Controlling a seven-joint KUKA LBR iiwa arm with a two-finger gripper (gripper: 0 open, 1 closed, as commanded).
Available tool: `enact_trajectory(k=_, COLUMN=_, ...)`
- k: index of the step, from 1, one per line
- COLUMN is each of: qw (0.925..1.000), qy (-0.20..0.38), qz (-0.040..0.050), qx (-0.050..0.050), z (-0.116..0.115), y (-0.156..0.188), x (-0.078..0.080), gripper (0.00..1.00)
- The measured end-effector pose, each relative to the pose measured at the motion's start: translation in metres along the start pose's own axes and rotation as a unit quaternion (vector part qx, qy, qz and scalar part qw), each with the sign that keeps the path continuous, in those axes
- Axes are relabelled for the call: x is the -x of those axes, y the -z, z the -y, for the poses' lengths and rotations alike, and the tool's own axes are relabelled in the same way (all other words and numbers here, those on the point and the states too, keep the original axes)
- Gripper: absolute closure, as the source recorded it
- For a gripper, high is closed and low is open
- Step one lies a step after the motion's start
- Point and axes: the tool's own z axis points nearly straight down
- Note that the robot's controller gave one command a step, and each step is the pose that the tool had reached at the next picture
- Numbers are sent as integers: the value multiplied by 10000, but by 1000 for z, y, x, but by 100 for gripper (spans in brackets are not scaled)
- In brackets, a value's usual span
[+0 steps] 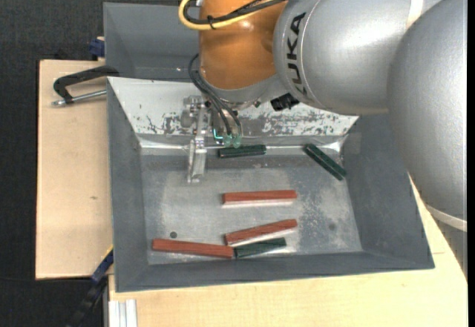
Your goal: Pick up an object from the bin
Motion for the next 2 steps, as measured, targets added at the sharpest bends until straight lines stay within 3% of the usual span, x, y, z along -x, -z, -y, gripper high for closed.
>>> enact_trajectory(k=2, qw=10000, qy=19, qz=59, qx=15, z=2, y=4, x=1, gripper=0)
